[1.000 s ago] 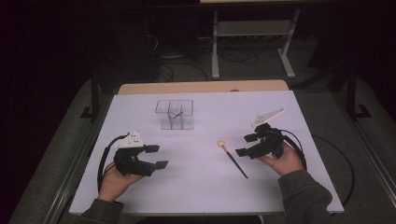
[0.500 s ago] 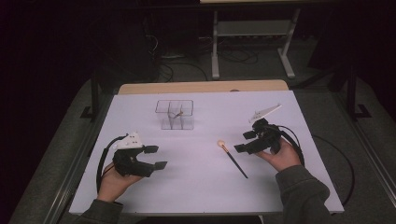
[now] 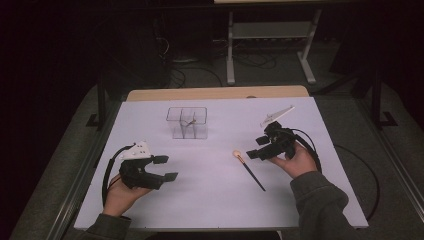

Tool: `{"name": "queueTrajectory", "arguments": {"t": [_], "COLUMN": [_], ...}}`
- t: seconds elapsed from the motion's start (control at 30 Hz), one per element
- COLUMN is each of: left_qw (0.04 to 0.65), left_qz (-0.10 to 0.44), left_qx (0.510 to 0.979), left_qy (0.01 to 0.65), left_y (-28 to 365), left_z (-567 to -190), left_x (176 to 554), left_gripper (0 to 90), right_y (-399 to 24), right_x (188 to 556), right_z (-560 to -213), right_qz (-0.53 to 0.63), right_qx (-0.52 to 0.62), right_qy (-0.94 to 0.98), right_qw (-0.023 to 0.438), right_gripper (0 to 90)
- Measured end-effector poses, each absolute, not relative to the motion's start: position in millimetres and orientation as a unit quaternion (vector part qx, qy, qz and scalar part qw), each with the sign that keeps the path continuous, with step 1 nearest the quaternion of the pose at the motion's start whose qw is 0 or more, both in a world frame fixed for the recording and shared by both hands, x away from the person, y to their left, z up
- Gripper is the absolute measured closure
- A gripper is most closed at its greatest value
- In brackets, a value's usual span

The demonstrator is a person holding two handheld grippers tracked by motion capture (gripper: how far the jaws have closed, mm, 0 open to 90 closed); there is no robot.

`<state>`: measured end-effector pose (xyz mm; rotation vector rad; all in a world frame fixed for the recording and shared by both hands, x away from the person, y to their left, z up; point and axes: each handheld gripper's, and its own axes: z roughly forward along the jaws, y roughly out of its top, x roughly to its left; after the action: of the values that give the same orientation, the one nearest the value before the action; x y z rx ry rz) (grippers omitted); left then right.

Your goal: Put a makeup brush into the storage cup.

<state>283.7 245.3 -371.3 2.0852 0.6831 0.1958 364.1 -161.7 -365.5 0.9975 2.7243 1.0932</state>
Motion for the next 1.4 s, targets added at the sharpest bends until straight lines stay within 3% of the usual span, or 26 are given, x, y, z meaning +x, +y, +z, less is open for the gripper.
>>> {"name": "queueTrajectory", "arguments": {"t": [1.4], "left_qw": [0.448], "left_qz": [0.086], "left_qx": [0.845], "left_qy": [0.278], "left_y": [247], "left_z": [-372], "left_x": [284], "left_gripper": [28.9], "right_y": [-147], "right_x": [371], "right_z": [-380], "right_qz": [0.332], "right_qx": [0.330], "right_qy": [0.883], "right_qw": [0.012], "right_gripper": [39.5]}}
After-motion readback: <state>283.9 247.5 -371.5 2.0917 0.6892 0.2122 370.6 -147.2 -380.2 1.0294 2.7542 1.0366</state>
